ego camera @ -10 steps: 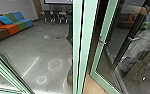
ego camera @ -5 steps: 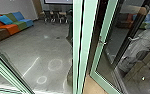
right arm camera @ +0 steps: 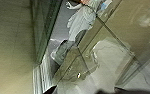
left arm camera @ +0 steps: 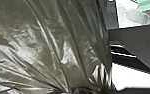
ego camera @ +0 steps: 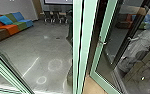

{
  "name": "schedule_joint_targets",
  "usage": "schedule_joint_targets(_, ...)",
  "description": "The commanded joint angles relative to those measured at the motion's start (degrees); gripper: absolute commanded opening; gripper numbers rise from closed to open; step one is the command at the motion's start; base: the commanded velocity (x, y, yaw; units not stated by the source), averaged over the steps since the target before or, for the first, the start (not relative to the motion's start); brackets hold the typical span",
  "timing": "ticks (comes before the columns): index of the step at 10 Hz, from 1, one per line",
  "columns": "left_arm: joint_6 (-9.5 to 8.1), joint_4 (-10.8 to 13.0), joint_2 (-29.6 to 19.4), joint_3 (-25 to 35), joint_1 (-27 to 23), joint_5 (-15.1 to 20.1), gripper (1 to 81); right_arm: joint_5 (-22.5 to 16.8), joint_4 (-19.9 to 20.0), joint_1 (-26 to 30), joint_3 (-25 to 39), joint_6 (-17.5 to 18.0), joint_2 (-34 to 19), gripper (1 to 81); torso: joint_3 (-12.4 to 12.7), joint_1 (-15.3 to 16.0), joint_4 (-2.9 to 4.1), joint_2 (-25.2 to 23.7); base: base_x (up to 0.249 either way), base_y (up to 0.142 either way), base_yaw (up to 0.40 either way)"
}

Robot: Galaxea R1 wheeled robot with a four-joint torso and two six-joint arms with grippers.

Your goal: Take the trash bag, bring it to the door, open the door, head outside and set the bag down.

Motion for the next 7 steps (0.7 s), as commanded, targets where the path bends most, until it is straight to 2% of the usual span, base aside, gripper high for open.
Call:
schedule_joint_targets(1,0.26,-0.24,0.46,0.91,-0.11,5.72,1.0,14.47,-20.36,12.01,-22.22,-2.51,0.61,81.1,0.00,0.02,0.00,0.02,0.000,0.000,0.000)
schedule_joint_targets(2,0.26,-0.24,0.47,0.91,-0.11,5.72,1.0,17.99,-20.36,11.66,-27.65,-2.51,1.84,81.1,0.00,-0.04,0.00,0.00,0.000,0.000,0.000)
schedule_joint_targets(3,0.26,-0.24,0.46,0.91,-0.11,5.72,1.0,19.95,-20.28,11.39,-30.08,-2.51,2.21,81.1,0.00,-0.09,0.00,-0.02,0.000,0.000,0.000)
schedule_joint_targets(7,0.26,-0.24,0.46,0.91,-0.02,5.72,1.0,20.41,-19.92,11.48,-30.90,-2.43,0.81,81.1,0.00,-0.17,0.00,-0.04,0.000,0.000,0.000)
